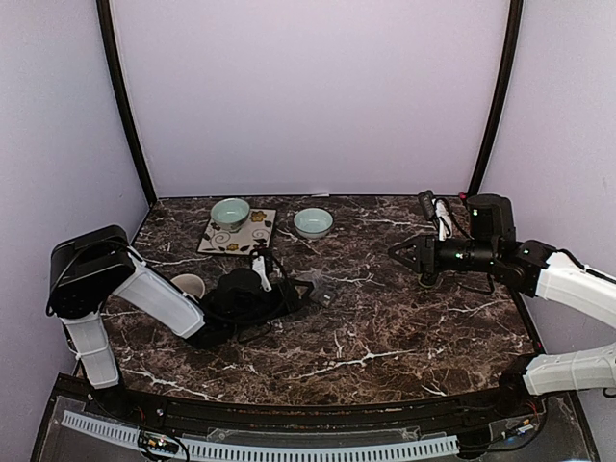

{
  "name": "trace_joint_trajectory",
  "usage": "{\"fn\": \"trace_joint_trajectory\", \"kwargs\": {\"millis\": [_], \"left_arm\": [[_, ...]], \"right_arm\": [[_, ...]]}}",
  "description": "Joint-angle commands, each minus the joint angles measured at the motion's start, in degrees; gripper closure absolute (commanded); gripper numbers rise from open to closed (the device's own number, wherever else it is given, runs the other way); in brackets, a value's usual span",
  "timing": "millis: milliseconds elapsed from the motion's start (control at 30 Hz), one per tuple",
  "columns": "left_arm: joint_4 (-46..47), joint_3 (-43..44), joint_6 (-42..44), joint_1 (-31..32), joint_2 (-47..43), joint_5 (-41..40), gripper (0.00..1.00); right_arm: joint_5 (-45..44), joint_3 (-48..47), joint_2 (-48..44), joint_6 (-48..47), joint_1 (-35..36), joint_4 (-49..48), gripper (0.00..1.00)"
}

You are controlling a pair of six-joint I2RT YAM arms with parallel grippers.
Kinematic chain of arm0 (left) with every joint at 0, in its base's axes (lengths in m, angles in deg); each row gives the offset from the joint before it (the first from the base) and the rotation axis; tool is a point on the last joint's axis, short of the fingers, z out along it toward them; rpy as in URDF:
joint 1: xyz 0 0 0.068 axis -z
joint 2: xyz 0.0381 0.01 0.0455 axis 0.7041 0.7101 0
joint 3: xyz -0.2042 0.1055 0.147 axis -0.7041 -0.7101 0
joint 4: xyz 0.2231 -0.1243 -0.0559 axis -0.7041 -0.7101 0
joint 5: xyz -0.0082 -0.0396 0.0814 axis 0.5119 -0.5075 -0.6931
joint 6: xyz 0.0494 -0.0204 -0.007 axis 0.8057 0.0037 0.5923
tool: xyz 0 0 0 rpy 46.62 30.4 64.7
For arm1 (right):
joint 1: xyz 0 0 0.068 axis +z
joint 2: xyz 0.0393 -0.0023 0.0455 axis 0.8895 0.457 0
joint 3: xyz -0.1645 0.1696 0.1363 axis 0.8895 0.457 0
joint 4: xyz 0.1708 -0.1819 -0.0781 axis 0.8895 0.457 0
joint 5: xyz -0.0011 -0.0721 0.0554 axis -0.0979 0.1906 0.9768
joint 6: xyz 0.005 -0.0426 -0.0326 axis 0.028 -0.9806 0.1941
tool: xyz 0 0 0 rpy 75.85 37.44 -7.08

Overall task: Sort the pills into containers
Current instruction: Pour the pill into the compartment of the pill container.

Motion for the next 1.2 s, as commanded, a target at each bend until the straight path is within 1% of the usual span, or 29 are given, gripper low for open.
{"fn": "trace_joint_trajectory", "kwargs": {"millis": [0,1167], "left_arm": [[-1.59,1.99,0.18,0.13,0.15,-0.77,1.0],[-7.25,4.23,0.28,0.14,1.54,-1.08,1.0]], "right_arm": [[0.82,0.29,0.27,0.5,-0.46,-2.76,0.67],[1.26,0.81,0.78,0.5,-0.92,-2.86,0.67]]}}
